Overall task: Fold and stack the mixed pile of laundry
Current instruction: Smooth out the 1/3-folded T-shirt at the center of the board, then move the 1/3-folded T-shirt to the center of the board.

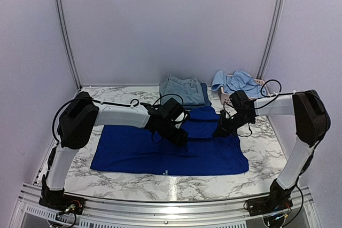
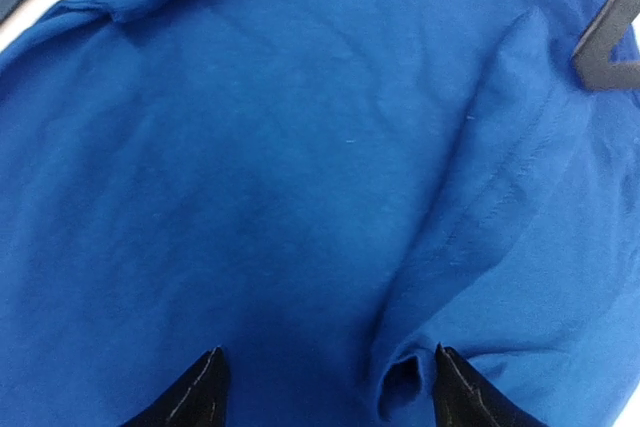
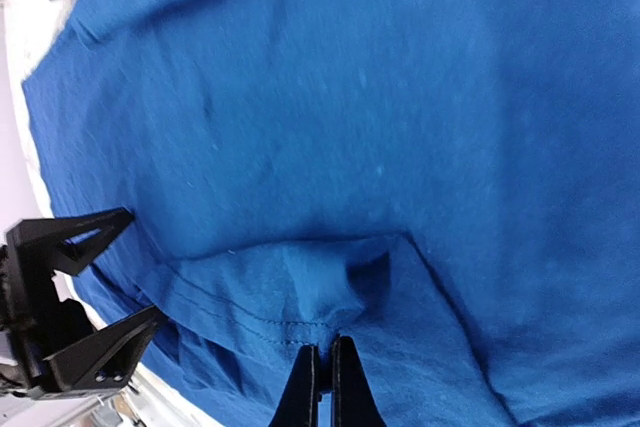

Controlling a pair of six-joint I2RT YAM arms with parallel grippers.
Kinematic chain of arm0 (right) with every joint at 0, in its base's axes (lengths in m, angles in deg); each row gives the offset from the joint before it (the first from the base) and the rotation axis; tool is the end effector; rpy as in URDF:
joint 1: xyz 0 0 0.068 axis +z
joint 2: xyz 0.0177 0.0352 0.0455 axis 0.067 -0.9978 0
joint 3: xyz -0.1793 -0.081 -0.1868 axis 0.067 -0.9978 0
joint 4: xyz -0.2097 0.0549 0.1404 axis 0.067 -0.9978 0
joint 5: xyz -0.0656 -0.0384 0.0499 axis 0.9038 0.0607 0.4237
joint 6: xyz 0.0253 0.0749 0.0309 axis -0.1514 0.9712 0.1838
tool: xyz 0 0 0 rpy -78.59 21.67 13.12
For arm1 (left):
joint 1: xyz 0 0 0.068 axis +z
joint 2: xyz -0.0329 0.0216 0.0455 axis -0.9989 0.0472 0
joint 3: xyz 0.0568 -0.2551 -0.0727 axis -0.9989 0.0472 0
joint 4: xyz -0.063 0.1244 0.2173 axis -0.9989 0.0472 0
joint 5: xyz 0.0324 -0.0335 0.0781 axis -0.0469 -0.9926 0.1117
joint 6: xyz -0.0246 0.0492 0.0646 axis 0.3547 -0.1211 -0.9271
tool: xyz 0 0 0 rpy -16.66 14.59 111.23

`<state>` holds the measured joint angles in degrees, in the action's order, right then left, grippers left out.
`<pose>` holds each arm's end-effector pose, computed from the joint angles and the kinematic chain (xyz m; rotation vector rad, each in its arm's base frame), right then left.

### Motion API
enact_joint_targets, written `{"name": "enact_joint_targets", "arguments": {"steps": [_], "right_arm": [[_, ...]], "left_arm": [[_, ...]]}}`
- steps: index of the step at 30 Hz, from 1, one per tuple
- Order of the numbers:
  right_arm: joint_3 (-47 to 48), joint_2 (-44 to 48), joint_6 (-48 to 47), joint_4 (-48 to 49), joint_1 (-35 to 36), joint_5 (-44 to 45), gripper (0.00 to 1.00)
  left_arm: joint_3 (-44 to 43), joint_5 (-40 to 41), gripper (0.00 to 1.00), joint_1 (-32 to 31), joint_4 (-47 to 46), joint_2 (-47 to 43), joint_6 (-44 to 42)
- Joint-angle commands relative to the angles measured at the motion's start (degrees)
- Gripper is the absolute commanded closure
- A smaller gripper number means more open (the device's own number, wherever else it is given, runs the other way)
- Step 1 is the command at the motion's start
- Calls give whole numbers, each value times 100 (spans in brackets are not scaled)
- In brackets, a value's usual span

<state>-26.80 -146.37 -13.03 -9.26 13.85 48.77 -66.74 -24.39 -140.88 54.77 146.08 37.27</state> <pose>0.3168 0.1397 0.1279 0.2714 2.8607 0.9317 0.3047 -0.4202 0.1209 0.9174 2.3660 -0.5569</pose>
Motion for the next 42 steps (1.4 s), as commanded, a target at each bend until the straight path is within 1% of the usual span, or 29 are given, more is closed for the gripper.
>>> {"name": "enact_joint_targets", "arguments": {"steps": [1,5,10,14,17,19,20,21,24,26,28,31,35,38,42], "right_arm": [[95,389,192,284,-188,93,100],[-45,434,272,487,-337,61,100],[-66,394,320,586,-398,124,100],[-105,405,346,671,-445,213,100],[-88,322,358,760,-460,181,100],[-20,239,336,801,-463,87,85],[31,222,309,777,-452,86,81],[83,225,263,748,-459,103,79],[241,285,135,685,-466,257,80],[340,251,59,635,-508,158,79],[406,277,-142,534,-496,15,78],[320,535,-376,336,-465,-173,78],[71,810,-606,267,-214,-374,75],[127,618,-751,71,162,-370,75],[86,231,-752,90,464,-389,75]], "left_arm": [[-181,651,31,54,355,124,-34],[-281,694,38,257,354,202,361],[-495,609,43,428,338,333,551],[-656,572,45,478,338,386,567],[-660,213,43,497,296,321,538],[-531,-99,39,498,157,187,478],[-436,-155,39,498,75,105,480],[-332,-189,38,510,-1,13,505],[31,-217,38,617,-198,-284,770],[470,-167,38,683,-544,-631,922],[941,53,38,715,-899,-1097,1003],[1428,236,38,754,-1133,-1540,1036],[2015,73,37,958,-1178,-1970,1218],[2555,-244,37,1307,-1108,-2348,1566],[3210,-145,37,1554,-594,-2840,1628]]}}
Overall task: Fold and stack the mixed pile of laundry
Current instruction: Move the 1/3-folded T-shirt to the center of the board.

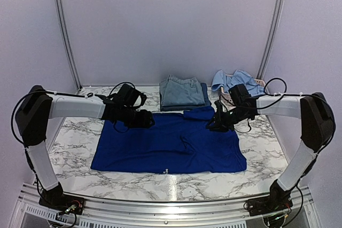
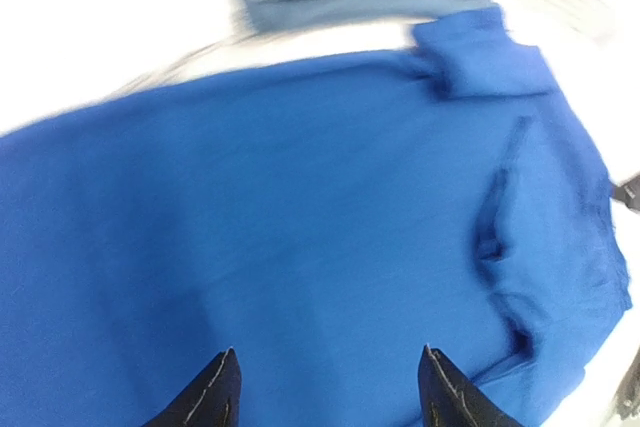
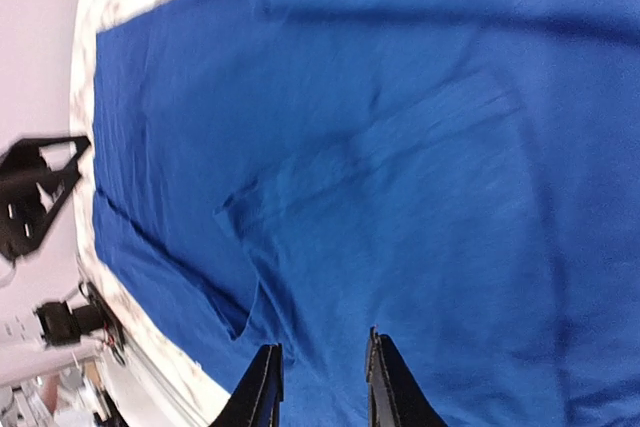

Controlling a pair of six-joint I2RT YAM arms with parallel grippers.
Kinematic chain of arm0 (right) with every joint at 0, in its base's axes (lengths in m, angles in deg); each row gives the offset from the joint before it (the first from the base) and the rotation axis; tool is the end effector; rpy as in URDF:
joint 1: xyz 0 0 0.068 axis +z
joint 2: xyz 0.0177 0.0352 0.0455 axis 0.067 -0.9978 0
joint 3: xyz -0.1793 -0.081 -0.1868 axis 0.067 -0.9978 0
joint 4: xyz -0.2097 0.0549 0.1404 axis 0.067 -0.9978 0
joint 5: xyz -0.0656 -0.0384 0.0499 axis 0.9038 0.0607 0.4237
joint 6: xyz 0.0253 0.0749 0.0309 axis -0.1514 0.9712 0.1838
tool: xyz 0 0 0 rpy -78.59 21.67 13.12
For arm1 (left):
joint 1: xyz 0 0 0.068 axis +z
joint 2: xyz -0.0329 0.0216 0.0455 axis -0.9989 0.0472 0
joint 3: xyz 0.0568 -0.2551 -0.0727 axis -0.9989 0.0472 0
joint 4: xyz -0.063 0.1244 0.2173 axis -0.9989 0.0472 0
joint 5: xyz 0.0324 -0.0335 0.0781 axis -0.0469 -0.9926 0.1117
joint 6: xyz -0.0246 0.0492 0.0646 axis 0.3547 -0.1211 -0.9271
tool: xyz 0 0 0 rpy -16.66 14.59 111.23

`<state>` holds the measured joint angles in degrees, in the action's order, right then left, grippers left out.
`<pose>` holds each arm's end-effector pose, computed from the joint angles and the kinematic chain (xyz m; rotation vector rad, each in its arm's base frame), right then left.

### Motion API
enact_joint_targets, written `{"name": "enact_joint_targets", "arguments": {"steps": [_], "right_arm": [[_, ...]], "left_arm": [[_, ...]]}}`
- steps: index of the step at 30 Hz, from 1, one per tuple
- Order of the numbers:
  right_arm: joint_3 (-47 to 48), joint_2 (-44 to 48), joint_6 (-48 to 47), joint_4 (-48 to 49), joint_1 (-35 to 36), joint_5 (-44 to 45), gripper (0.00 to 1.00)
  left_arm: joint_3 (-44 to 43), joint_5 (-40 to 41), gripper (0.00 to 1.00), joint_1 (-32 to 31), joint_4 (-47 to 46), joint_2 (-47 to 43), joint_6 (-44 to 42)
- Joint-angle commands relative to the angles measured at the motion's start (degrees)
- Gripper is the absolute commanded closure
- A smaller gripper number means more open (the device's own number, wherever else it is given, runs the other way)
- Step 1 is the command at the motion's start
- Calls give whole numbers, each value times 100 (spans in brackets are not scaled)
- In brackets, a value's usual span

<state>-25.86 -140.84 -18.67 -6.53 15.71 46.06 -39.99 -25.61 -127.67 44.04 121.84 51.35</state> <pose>0.3162 0.1545 0.1689 -0.0011 2.6924 1.0211 0.3263 -0.2852 0.1769 0.3329 2.3824 -0.6647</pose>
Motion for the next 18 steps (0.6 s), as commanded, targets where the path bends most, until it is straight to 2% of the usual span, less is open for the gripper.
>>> {"name": "enact_joint_targets", "arguments": {"steps": [1,7,12,18], "right_arm": [[-25,-391,-206,-187,330,-130,75],[-162,-728,-429,-369,695,-20,78],[-450,-788,-595,-545,823,177,78],[-929,-567,-636,-686,1072,305,78]], "left_arm": [[682,23,37,247,638,-526,224],[1713,324,38,276,1110,-1249,533],[2511,174,41,263,1269,-1578,1072],[3356,301,46,-121,1517,-2064,1440]]}}
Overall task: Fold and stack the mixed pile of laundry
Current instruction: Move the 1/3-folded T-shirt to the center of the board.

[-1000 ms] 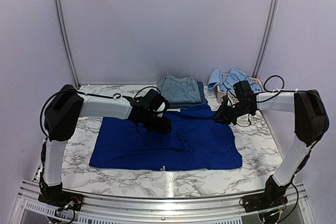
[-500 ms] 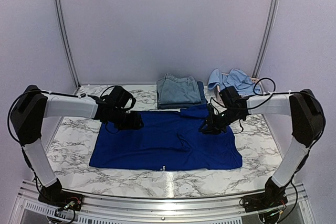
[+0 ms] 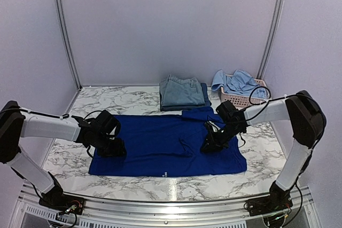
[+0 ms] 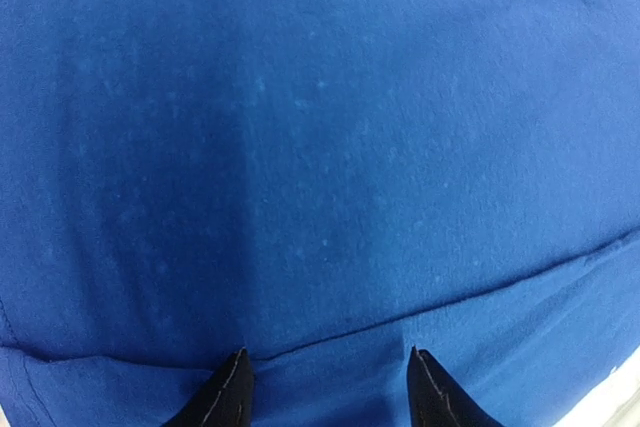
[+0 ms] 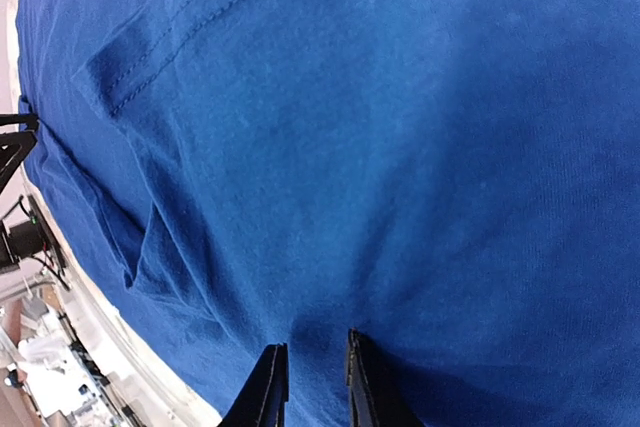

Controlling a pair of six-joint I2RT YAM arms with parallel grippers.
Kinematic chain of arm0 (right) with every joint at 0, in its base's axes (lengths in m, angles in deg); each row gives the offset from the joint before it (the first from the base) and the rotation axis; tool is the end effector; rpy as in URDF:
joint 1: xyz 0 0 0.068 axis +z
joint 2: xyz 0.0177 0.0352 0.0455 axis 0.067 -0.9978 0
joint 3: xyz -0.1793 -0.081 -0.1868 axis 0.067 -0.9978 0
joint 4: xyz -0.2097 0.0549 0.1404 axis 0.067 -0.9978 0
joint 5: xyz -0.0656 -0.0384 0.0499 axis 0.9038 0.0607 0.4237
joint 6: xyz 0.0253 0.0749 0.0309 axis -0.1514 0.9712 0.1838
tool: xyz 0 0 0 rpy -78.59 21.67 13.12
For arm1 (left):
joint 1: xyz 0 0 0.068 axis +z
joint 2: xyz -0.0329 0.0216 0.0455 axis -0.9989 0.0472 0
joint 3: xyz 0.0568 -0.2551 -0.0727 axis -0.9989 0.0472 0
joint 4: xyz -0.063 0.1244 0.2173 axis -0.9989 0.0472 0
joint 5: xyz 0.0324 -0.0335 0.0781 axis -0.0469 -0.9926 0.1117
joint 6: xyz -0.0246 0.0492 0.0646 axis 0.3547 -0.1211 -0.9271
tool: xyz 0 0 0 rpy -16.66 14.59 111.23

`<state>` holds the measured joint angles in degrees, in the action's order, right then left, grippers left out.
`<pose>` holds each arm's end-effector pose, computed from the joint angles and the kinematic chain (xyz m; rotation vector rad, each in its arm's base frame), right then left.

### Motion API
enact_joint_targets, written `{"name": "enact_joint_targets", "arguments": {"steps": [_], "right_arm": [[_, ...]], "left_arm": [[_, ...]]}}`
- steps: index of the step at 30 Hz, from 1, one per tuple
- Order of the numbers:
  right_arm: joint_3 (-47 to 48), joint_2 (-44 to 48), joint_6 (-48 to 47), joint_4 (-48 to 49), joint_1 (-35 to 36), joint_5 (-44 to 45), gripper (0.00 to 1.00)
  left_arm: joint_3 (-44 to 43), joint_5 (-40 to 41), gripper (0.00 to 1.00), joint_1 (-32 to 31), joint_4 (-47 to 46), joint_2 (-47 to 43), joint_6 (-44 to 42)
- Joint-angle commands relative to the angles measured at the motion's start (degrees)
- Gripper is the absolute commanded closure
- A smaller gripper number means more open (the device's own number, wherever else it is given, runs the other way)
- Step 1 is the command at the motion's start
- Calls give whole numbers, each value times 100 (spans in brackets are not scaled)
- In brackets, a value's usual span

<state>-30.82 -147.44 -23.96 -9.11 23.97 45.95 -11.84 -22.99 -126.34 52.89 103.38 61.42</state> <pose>0.2699 0.1875 0.1055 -0.2410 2.9490 0.9718 0.2268 -0.1871 0.1188 0.0714 2.7200 -0.4692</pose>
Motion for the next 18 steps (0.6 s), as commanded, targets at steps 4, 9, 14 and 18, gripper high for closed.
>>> {"name": "enact_joint_targets", "arguments": {"steps": [4,9,14,18], "right_arm": [[-845,429,92,-473,496,169,78],[-711,1097,140,-688,535,-95,70],[213,1212,-403,-927,-326,271,59],[1154,621,-726,-1158,-1117,675,59]], "left_arm": [[912,-131,47,-666,679,-539,832],[828,-253,39,-514,824,-1170,761],[-173,-349,28,395,1195,-1315,-126],[-888,-381,25,1160,1291,-1013,-491]]}}
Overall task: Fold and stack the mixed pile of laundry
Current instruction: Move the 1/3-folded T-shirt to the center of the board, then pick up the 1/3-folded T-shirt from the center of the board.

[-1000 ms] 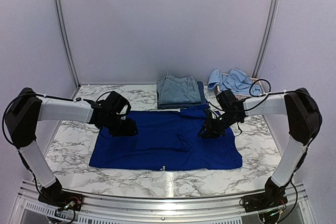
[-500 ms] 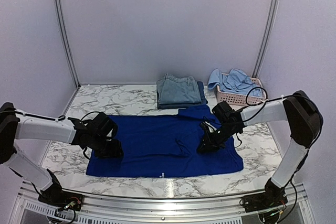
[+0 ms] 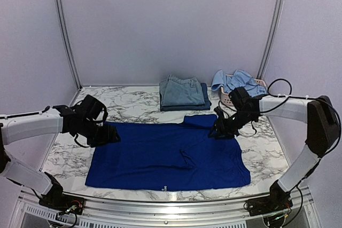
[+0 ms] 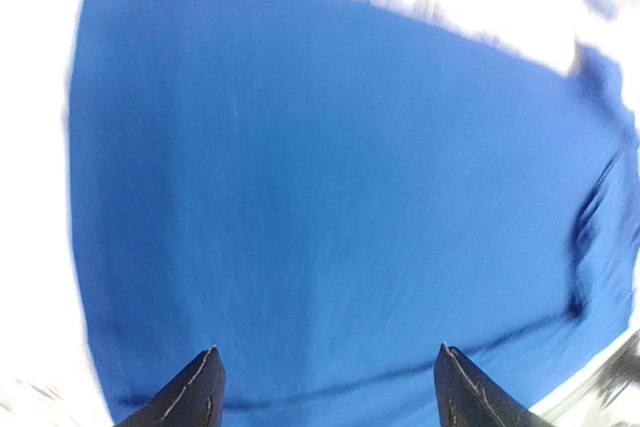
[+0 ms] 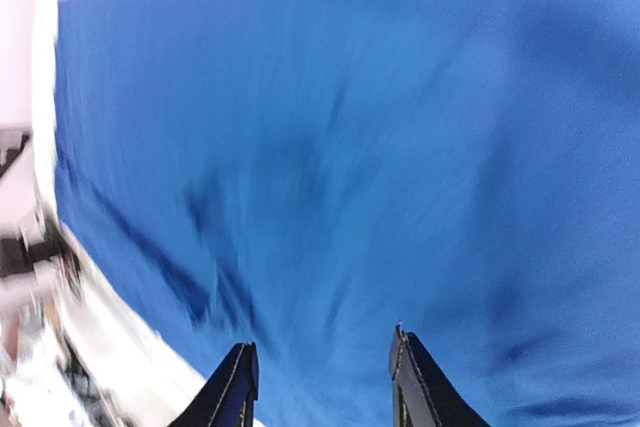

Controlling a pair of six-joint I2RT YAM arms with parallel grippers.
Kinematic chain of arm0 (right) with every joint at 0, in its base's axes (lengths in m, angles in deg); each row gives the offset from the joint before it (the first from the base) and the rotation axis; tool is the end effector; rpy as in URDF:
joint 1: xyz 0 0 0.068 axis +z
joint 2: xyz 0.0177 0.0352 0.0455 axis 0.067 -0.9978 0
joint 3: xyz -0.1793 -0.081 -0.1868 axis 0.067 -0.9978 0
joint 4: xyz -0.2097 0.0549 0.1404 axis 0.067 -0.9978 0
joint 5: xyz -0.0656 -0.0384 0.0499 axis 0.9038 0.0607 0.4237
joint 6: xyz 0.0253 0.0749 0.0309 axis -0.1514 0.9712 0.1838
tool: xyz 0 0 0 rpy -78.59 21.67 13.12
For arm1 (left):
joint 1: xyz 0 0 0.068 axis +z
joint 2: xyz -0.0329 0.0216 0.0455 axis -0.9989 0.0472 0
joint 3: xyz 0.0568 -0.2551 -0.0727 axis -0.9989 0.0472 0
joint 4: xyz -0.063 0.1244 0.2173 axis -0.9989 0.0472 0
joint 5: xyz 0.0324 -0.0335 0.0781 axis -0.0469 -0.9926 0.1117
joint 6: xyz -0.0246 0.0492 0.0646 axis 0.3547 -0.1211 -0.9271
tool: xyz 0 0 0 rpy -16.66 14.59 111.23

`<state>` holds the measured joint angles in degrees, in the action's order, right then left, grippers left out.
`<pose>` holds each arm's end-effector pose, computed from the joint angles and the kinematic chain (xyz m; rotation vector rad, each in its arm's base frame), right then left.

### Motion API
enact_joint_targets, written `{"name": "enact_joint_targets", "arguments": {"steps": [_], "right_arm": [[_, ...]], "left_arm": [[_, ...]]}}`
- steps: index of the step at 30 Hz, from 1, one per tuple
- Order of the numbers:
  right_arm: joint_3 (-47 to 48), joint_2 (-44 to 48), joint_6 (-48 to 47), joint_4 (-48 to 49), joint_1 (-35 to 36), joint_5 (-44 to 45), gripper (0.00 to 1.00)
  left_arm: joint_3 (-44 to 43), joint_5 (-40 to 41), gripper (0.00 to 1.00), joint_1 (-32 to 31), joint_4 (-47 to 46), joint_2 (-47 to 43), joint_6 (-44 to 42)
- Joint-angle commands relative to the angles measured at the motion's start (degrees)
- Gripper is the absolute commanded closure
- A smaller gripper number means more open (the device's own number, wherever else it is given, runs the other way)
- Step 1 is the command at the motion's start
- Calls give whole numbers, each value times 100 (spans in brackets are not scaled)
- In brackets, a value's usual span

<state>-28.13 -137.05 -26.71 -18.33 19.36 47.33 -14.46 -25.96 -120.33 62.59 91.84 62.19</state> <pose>0.2725 0.1586 0.1643 -0.2078 2.8473 0.9355 0.2281 -0.1558 0.1734 -0.0648 2.6547 -0.5542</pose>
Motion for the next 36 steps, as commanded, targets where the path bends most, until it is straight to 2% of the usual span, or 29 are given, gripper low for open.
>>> {"name": "enact_joint_targets", "arguments": {"steps": [1,6,13,20,28,30,32,35,36], "right_arm": [[1116,-586,-492,-252,-772,633,60],[2182,-1592,-639,-425,-1067,1151,63],[3152,-2572,-710,-505,-1149,1256,63],[3599,-3204,-740,-508,-1139,1331,63],[3682,-3546,-854,-545,-1012,1370,66],[3713,-3632,-872,-555,-965,1451,70],[3770,-3718,-896,-545,-934,1490,78],[3959,-3845,-911,-632,-916,1488,100],[4029,-3853,-911,-655,-926,1536,100]], "left_arm": [[-756,-108,26,755,333,267,-612],[-1334,-177,26,1522,329,954,-823],[-1860,-149,26,2182,344,1723,-1076],[-2052,63,26,2297,340,2329,-1418],[-2348,200,29,2293,374,2828,-1503],[-2380,110,31,2293,374,2909,-1524],[-2400,139,33,2293,371,2948,-1583],[-2411,122,37,2293,332,3000,-1791],[-2425,121,39,2300,329,3019,-1858]]}}
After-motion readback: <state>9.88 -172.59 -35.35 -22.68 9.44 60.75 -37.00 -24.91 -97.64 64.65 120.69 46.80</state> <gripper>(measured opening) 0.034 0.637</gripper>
